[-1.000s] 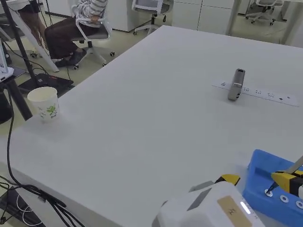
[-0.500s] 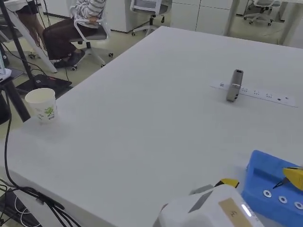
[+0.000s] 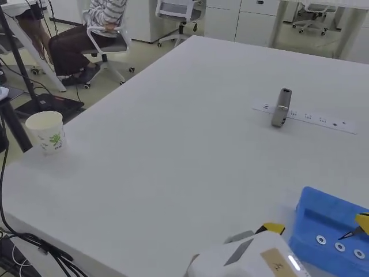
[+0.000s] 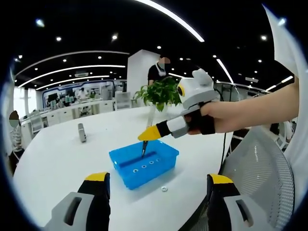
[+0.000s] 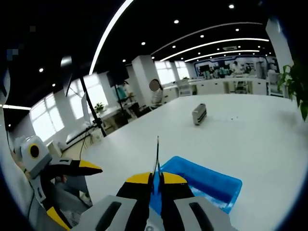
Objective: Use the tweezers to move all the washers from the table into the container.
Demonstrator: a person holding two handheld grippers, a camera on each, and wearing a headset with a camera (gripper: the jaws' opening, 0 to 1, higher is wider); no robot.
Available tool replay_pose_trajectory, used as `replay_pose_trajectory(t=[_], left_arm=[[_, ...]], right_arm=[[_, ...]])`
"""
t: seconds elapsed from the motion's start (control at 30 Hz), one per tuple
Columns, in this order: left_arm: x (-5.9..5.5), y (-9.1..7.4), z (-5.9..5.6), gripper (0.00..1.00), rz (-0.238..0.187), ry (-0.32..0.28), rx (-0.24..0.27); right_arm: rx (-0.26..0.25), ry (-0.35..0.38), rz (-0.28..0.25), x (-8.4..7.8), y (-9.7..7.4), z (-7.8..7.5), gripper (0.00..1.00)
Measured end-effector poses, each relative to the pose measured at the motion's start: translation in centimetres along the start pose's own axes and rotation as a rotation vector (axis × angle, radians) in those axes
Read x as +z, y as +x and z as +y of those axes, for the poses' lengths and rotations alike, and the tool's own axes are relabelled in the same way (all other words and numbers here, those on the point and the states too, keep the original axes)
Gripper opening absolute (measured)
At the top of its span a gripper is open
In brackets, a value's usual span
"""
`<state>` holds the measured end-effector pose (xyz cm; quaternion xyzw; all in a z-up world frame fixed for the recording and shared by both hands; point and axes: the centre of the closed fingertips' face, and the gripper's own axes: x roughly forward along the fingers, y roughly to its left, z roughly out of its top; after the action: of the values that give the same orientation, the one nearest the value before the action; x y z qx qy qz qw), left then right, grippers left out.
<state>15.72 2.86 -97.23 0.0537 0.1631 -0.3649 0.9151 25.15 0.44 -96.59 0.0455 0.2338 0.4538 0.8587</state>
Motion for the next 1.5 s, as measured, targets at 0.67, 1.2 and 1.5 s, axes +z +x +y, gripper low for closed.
replay_pose_trajectory(t=[0.67, 1.2, 1.5], left_arm=[[0.0, -0.1, 0.0, 0.84, -0.002, 0.0, -0.001], [0.0, 0.0, -0.2, 0.84, -0.001, -0.001, -0.008], [0.8, -0.1, -0.4, 0.85, -0.045, -0.024, -0.021]], right_arm=[[0.011, 0.073, 0.072, -4.9, -0.8, 1.7, 0.03], [-0.01, 0.046, 0.16, -8.3, -0.5, 1.4, 0.04], [0.015, -0.091, 0.202, -8.6, -0.3, 2.3, 0.04]])
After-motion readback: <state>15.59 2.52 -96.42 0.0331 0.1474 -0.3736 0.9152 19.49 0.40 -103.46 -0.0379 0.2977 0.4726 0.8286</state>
